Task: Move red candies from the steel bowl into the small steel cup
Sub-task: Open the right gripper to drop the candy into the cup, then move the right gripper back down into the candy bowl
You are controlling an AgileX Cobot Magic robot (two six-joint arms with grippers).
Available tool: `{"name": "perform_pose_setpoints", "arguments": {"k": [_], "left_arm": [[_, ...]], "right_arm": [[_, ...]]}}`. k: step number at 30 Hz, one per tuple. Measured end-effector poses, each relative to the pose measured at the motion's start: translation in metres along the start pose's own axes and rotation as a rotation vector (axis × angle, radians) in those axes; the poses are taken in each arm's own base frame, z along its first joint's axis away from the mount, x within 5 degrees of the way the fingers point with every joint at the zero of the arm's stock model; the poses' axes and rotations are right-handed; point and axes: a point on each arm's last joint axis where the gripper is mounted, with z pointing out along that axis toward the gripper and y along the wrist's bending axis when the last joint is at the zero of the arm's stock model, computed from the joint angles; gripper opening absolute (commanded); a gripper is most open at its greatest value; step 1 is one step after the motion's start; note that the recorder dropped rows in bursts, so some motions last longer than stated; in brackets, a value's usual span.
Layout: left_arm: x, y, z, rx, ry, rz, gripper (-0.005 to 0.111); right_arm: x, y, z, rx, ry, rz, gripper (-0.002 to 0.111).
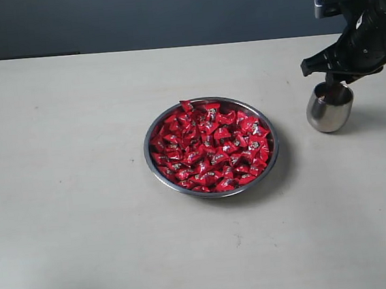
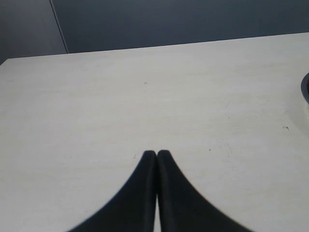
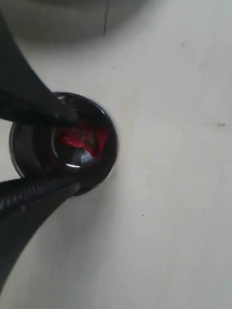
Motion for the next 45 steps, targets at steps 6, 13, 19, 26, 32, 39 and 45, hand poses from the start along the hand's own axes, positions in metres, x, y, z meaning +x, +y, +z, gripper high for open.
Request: {"name": "perform_pose_setpoints", "arguments": {"k": [6,13,19,26,32,39,45], "left_arm": [[0.000,0.000,0.000,0.000,0.000,0.000,0.000],[0.000,0.000,0.000,0.000,0.000,0.000,0.000],[0.000,0.000,0.000,0.000,0.000,0.000,0.000],[0.000,0.000,0.000,0.000,0.000,0.000,0.000],[0.000,0.000,0.000,0.000,0.000,0.000,0.000],[0.000,0.000,0.000,0.000,0.000,0.000,0.000],[0.000,0.000,0.000,0.000,0.000,0.000,0.000]], "right_arm": [[0.000,0.001,0.000,-0.007,0.000,0.009,0.036],[0.000,0.030,-0.002,-0.144,0.004,0.000,0.036],[0.000,0.090,-0.009,-0.263,-0.039,-0.149,0.036],[0.003,0.133,-0.004,-0.329,-0.040,-0.216,0.036],[-0.012,0.147,0.008,-0.360,0.001,-0.224,0.036],[-0.015,0.152,0.023,-0.368,0.048,-0.229,0.036],[-0.007,0.155,0.039,-0.381,0.121,-0.217,0.036]]}}
